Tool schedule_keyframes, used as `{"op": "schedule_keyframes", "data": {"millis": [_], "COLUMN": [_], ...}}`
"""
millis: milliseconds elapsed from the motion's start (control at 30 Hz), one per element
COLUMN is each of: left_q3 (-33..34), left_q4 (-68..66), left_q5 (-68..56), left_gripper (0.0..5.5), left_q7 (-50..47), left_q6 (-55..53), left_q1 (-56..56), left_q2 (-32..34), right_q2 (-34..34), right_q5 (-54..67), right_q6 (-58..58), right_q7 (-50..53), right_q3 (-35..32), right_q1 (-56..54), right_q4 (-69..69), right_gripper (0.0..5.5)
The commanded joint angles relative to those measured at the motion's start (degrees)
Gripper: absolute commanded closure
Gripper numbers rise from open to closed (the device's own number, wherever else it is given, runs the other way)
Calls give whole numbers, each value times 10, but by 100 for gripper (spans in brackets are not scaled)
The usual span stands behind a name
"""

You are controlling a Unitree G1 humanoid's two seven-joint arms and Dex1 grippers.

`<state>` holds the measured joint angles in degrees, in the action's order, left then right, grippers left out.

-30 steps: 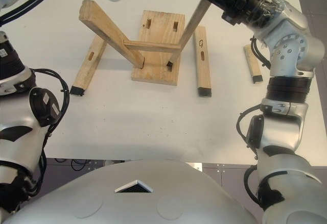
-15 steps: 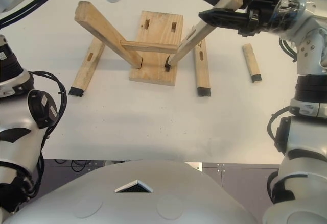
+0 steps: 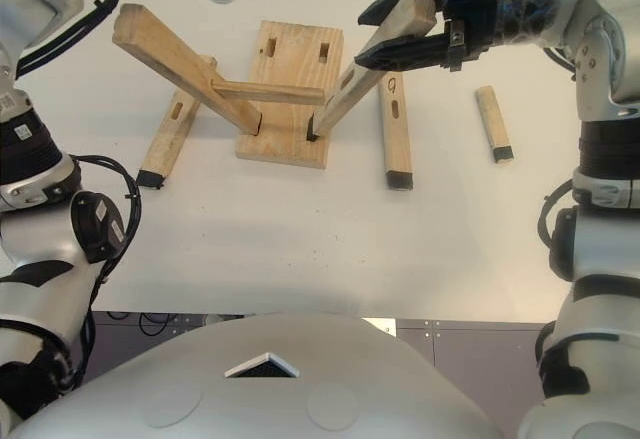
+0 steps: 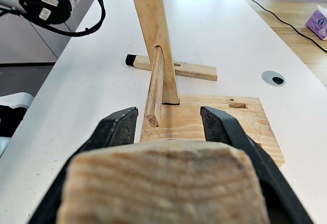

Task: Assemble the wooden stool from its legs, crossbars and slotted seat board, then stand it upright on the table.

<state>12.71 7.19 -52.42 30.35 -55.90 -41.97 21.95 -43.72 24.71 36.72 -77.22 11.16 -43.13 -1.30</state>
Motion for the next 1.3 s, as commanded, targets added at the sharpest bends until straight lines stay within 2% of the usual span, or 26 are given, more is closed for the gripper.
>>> {"op": "schedule_keyframes", "data": {"millis": [33,333,800,1033,1300], "left_q3": [4,8,7,17,18], "left_q4": [34,60,46,29,36], "left_q5": [-19,-40,-38,-49,-60], "left_gripper": [181,181,181,181,181], "left_q7": [-31,-72,-80,-107,-154], "left_q6": [0,10,24,20,28], "left_q1": [20,48,65,73,67], "left_q2": [-27,-58,-61,-76,-89], "right_q2": [-4,0,-18,-25,-21], "right_q5": [-29,-31,-19,-49,17], "right_q6": [35,77,153,152,226], "right_q7": [26,34,86,117,115], "right_q3": [27,47,47,67,35], "right_q1": [-24,-55,-30,-30,-66], "right_q4": [26,60,202,202,188], "right_gripper": [346,346,346,346,346]}}
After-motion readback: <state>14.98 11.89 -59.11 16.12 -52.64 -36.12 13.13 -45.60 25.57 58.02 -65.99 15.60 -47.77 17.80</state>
